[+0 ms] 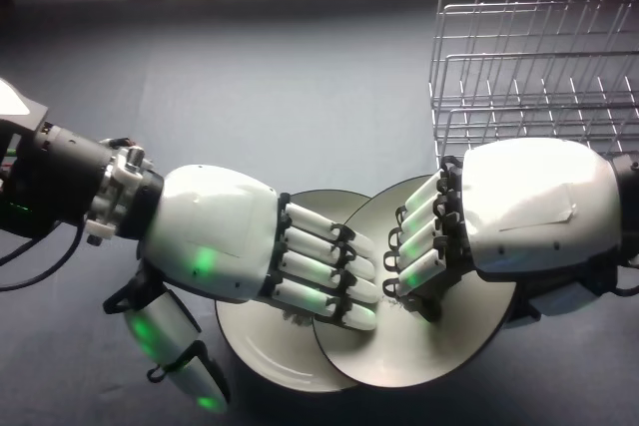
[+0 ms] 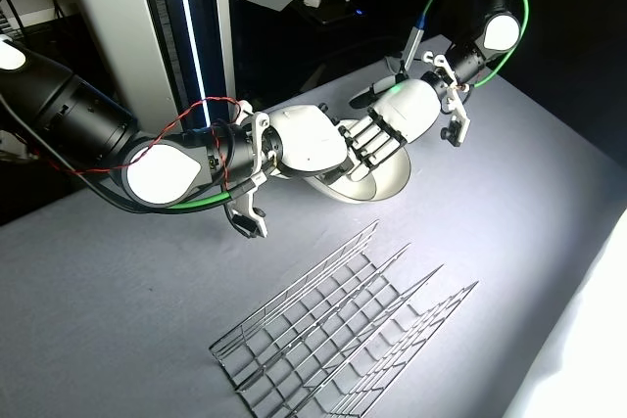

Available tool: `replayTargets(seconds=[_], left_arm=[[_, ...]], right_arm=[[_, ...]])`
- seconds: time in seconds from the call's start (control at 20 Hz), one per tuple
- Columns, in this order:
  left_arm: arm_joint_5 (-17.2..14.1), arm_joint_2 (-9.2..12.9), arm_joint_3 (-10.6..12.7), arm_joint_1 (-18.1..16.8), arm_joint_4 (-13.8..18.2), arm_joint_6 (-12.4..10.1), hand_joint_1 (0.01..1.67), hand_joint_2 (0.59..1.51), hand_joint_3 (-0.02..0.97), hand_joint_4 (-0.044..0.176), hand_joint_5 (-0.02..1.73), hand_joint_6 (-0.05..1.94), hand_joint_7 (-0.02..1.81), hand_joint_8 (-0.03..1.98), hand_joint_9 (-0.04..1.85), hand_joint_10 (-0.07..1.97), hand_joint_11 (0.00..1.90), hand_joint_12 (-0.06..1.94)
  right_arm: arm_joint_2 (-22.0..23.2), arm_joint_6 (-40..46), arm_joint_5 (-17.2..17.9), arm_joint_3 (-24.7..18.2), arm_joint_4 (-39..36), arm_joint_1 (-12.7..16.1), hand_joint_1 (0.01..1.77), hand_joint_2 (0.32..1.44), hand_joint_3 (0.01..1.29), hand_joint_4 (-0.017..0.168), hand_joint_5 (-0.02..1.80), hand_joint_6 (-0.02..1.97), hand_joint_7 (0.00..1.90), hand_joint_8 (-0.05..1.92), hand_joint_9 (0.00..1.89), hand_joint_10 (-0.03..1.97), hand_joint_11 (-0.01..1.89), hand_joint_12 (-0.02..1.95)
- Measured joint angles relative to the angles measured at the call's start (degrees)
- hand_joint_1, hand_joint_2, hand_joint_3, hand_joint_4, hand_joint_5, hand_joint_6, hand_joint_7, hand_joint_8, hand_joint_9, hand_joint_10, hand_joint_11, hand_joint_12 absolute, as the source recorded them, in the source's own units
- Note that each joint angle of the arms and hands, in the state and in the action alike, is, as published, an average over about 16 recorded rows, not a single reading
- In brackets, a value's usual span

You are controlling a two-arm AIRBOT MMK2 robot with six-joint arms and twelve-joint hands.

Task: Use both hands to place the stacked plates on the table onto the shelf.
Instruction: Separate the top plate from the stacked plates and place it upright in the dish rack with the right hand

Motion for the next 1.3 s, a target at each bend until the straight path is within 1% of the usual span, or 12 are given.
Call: replayTargets(seconds=[0.15, 0.35, 0.65, 0.85, 1.1, 1.3], left_arm=[[0.3, 2.0, -0.3, -1.1, -1.2, -0.5, 0.01, 1.1, 0.016, 0.002, -0.01, 0.0, 0.0, -0.01, 0.01, 0.01, 0.02, 0.01], [0.6, 5.6, -0.9, -2.7, -3.2, -1.7, 0.01, 1.102, 0.016, 0.003, 0.0, 0.0, 0.01, 0.0, 0.01, 0.01, 0.02, 0.01], [0.7, 11.8, -1.7, -4.6, -6.9, -3.7, 0.01, 1.102, 0.016, 0.002, 0.01, 0.01, 0.02, 0.0, 0.01, 0.01, 0.02, 0.01], [0.4, 15.2, -2.2, -5.0, -8.2, -5.2, 0.01, 1.101, 0.016, 0.002, 0.01, 0.01, 0.02, 0.0, 0.01, 0.01, 0.02, 0.01], [0.3, 18.8, -2.2, -4.6, -9.3, -6.9, 0.01, 1.1, 0.016, 0.002, 0.02, 0.01, 0.02, 0.0, 0.01, 0.01, 0.02, 0.01], [0.2, 20.9, -2.0, -3.7, -10.2, -7.8, 0.01, 1.099, 0.016, 0.002, 0.02, 0.01, 0.02, 0.0, 0.01, 0.01, 0.02, 0.01]], right_arm=[[0.0, 0.0, -0.1, -0.3, -0.2, 1.1, 1.32, 0.96, 0.01, 0.003, 0.75, 1.02, 0.81, 0.81, 0.79, 1.14, 0.77, 1.53], [0.1, 0.1, -1.0, -1.3, -0.3, 3.2, 1.32, 0.96, 0.01, 0.002, 0.78, 1.07, 0.85, 0.91, 0.84, 1.23, 0.81, 1.55], [1.1, 0.4, -3.4, -3.8, 0.8, 7.4, 1.33, 0.98, 0.01, 0.001, 0.8, 1.1, 0.91, 0.97, 0.88, 1.29, 0.82, 1.55], [2.3, 0.6, -5.4, -5.7, 2.3, 10.4, 1.34, 1.0, 0.01, -0.001, 0.81, 1.13, 0.94, 0.97, 0.89, 1.3, 0.82, 1.56], [3.9, 0.9, -8.4, -8.0, 6.3, 14.7, 1.35, 1.02, 0.01, -0.002, 0.81, 1.16, 0.96, 0.98, 0.89, 1.31, 0.82, 1.58], [4.9, 1.2, -12.0, -9.1, 11.3, 18.2, 1.35, 1.02, 0.01, -0.001, 0.81, 1.16, 0.96, 0.99, 0.9, 1.31, 0.83, 1.59]])
